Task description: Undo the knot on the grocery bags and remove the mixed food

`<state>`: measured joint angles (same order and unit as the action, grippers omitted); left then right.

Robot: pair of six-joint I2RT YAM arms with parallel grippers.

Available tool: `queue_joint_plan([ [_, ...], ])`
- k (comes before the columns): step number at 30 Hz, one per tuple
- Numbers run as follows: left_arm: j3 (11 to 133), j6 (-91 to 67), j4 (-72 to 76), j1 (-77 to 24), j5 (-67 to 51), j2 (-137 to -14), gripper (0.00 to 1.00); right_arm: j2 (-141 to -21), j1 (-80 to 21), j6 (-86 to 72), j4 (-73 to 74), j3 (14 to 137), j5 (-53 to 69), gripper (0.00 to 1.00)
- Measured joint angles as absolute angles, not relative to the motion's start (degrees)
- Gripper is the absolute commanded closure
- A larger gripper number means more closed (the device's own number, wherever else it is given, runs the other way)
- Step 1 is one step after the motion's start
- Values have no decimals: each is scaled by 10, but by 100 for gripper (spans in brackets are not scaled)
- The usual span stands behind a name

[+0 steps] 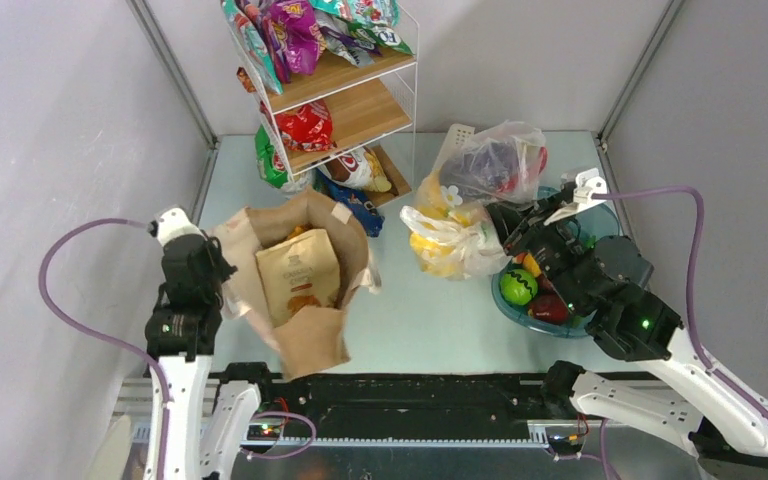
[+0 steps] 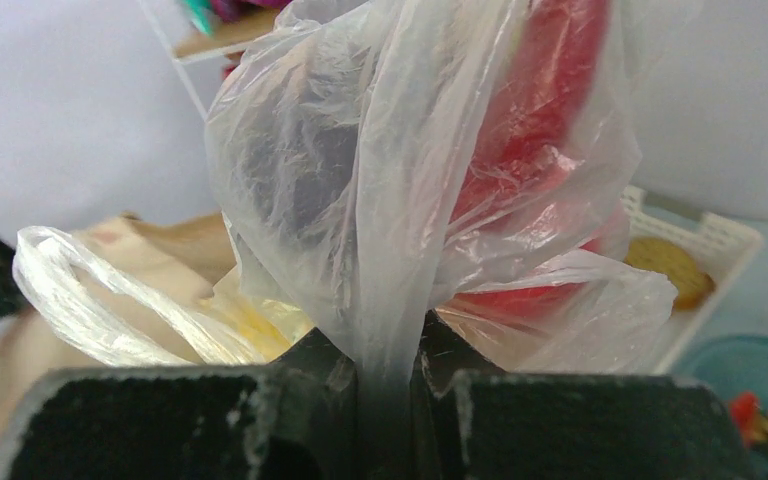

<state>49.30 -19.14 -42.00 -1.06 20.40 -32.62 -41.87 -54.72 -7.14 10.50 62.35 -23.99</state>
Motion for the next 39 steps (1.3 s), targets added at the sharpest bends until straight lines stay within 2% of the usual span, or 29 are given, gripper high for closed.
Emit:
queue_joint_plan([
  [7,562,-190,-423,136,251,-438,100,-416,-511,-75,165,593,-260,100],
  [17,602,-190,-382,207,279,-497,98,-409,-505,-86,216,582,-246,100],
  [19,605,-190,-369,209,269,-511,86,-408,-505,-88,230,580,-234,100],
  [20,604,-190,-364,209,263,-514,68,-408,-505,-90,237,580,-225,100],
  [21,603,-187,-355,209,256,-514,57,-408,-505,-90,246,580,-218,100],
  [22,603,-186,-344,209,249,-511,35,-408,-505,-90,255,580,-213,100],
  [24,603,-176,-327,207,241,-493,9,-407,-505,-91,274,580,-201,100],
  [27,603,-163,-308,180,255,-453,2,-404,-505,-92,305,580,-190,100],
  [34,606,-105,-298,0,280,-388,2,-397,-506,-92,355,580,-170,100],
  [39,606,-84,-318,-145,228,-367,2,-433,-529,-107,369,580,-171,100],
])
